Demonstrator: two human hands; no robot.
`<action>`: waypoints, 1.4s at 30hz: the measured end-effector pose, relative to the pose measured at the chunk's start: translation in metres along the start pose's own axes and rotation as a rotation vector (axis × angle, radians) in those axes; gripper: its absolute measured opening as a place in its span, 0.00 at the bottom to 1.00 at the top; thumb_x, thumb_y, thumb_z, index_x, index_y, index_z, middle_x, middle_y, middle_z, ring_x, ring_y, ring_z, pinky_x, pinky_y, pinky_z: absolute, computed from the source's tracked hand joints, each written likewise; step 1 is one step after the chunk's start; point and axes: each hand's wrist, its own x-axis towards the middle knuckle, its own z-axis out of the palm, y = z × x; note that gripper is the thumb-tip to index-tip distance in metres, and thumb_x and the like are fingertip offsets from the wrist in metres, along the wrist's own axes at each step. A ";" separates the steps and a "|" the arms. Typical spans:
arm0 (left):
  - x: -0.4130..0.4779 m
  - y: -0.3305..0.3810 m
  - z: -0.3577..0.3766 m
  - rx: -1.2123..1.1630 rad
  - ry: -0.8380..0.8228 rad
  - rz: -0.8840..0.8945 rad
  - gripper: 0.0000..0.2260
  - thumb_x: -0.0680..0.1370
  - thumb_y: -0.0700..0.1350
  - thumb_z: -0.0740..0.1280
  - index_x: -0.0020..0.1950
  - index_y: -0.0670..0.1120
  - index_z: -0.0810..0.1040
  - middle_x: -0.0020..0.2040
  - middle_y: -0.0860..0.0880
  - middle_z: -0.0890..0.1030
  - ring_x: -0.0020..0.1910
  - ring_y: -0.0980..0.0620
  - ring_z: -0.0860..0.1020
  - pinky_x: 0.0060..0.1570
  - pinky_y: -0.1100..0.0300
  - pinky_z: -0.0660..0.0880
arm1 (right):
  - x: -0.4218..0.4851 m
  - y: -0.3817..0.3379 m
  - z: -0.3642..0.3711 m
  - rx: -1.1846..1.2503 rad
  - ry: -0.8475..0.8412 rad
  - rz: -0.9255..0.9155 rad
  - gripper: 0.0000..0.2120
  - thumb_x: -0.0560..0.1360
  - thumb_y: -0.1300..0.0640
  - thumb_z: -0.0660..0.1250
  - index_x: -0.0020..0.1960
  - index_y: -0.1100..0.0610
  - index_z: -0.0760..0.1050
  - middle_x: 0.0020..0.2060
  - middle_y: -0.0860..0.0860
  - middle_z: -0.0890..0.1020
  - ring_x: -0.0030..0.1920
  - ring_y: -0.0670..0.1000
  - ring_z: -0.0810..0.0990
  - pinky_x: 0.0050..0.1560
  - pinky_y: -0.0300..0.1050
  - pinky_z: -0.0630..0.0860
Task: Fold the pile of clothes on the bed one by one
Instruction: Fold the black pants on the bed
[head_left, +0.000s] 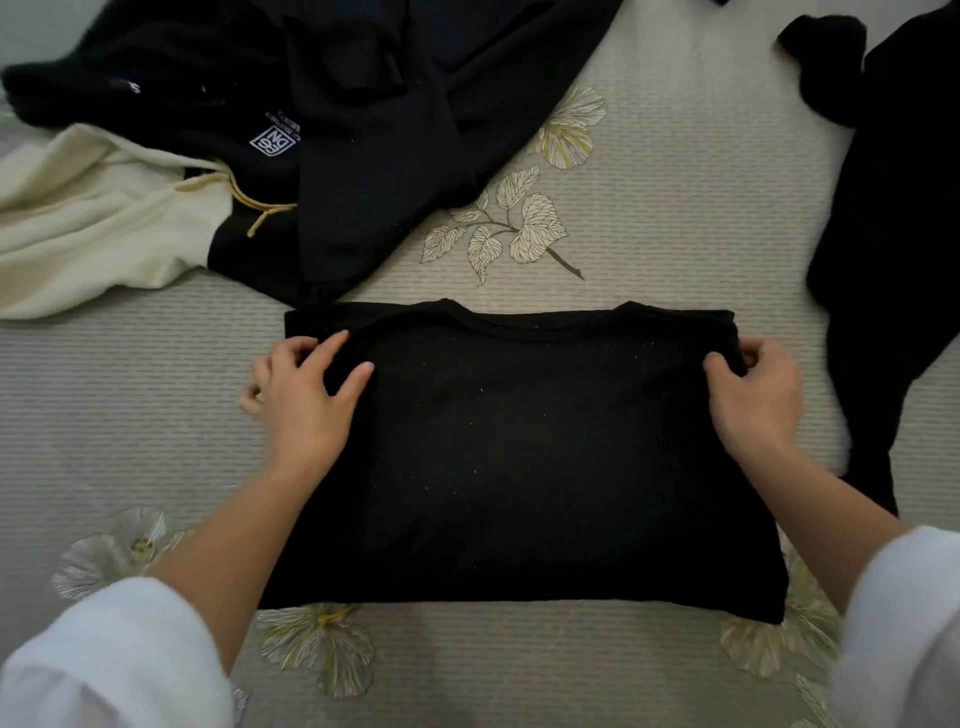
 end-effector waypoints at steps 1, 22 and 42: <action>0.003 0.003 0.000 -0.020 0.000 -0.045 0.18 0.75 0.58 0.66 0.64 0.57 0.76 0.64 0.49 0.71 0.65 0.47 0.64 0.62 0.47 0.56 | -0.001 0.000 0.001 -0.002 -0.009 -0.002 0.14 0.75 0.53 0.64 0.59 0.57 0.74 0.56 0.55 0.78 0.59 0.56 0.75 0.64 0.62 0.67; -0.014 0.041 0.001 -0.073 0.001 0.063 0.22 0.80 0.47 0.59 0.73 0.45 0.62 0.76 0.43 0.59 0.74 0.43 0.56 0.68 0.40 0.54 | -0.020 -0.023 0.018 -0.230 -0.008 -0.217 0.25 0.78 0.56 0.61 0.73 0.58 0.61 0.71 0.56 0.65 0.72 0.56 0.60 0.68 0.57 0.56; -0.152 0.027 0.032 0.162 -0.354 0.266 0.29 0.80 0.61 0.44 0.77 0.53 0.38 0.77 0.44 0.37 0.75 0.47 0.34 0.74 0.47 0.39 | -0.100 0.099 -0.022 -0.244 -0.251 -0.177 0.31 0.78 0.46 0.61 0.77 0.51 0.54 0.77 0.54 0.53 0.76 0.57 0.53 0.73 0.59 0.54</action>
